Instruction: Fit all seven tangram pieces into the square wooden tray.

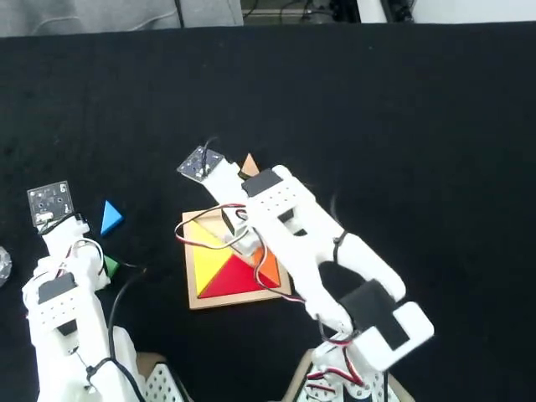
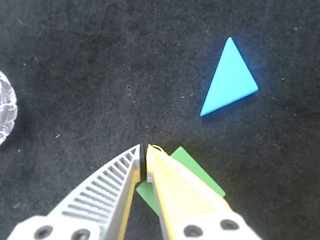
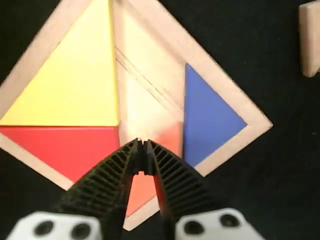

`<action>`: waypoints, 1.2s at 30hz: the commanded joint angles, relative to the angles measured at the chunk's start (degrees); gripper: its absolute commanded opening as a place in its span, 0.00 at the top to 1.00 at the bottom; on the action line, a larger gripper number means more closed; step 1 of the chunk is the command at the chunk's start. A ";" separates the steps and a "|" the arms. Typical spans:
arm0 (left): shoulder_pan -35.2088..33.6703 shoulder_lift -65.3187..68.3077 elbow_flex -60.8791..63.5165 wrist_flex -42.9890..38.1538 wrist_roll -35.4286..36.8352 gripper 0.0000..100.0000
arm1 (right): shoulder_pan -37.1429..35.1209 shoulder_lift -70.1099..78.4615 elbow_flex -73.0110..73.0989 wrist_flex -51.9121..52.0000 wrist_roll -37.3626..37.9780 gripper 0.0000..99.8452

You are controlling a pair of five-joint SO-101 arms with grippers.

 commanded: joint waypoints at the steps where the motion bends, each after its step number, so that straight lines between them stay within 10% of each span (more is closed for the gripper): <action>1: 0.57 -0.70 -2.42 0.09 -0.26 0.97 | -0.44 0.84 -1.54 -1.85 -0.62 0.99; 17: 0.57 -0.70 -2.42 0.09 -0.26 0.97 | 2.90 -2.24 -4.35 0.26 -0.44 0.99; 29: 0.48 -0.70 -2.42 0.09 -0.26 0.97 | 10.11 11.03 -41.45 13.98 -3.52 0.98; 36: 0.48 -0.70 -2.42 0.09 -0.26 0.97 | 9.67 30.90 -62.46 20.75 -7.56 0.71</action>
